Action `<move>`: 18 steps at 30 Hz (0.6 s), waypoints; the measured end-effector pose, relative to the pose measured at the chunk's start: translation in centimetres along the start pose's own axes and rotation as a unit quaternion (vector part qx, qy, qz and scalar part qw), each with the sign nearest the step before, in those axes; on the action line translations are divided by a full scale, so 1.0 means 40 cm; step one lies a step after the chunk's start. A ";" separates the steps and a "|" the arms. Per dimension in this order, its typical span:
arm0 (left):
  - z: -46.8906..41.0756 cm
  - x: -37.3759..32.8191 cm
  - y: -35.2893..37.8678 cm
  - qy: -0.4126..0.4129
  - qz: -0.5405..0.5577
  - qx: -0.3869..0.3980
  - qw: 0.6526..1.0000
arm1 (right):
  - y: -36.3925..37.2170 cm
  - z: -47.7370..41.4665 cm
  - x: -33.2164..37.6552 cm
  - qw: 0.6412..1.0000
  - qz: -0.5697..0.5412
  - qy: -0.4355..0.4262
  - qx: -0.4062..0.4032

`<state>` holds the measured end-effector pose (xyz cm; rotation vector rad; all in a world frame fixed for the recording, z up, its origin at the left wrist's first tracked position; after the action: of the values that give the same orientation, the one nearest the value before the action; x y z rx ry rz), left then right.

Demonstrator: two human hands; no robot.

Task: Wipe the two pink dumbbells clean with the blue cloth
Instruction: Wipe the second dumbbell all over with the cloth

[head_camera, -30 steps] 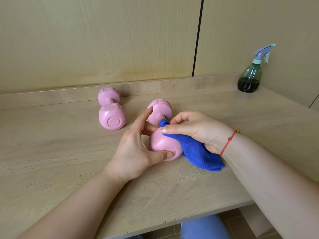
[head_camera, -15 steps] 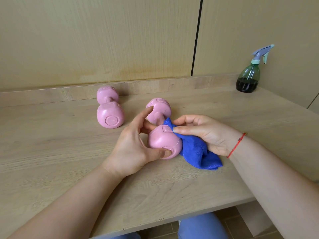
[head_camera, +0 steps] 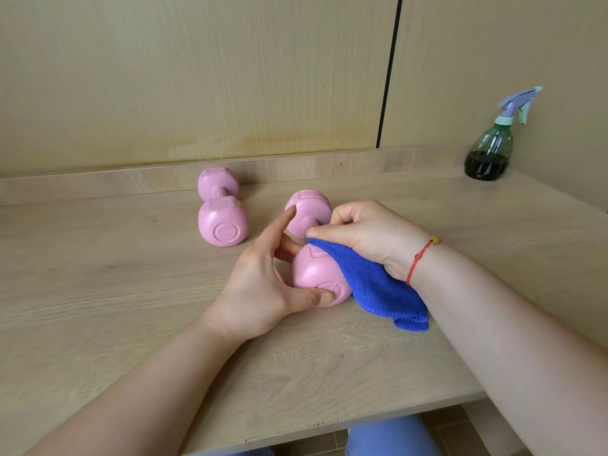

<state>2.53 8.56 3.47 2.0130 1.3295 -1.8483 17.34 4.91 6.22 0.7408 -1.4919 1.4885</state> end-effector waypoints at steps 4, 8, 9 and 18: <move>-0.006 0.002 0.006 0.004 0.011 0.002 1.000 | -0.011 0.006 -0.032 0.998 -0.069 -0.006 -0.012; -0.009 0.006 0.008 0.007 0.014 0.001 1.000 | -0.013 0.029 -0.053 0.995 -0.084 -0.042 -0.021; -0.009 0.006 0.008 0.008 0.014 0.001 1.000 | -0.013 0.038 -0.054 0.995 -0.082 -0.057 -0.023; -0.009 0.005 0.008 0.010 0.018 0.000 1.000 | -0.005 0.086 -0.014 0.977 -0.002 -0.206 -0.052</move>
<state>2.98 8.67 3.22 2.0479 1.2894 -1.8162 17.19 1.42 6.15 1.0327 -1.8563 1.2917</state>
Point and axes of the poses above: each hand's wrist, its own z-axis away from the middle knuckle, its own y-axis out of the palm, x = y × z, the point moved 6 cm from there along -z, towards the middle knuckle, and after that the axes turned 11 degrees about x, right-handed, at the moved point
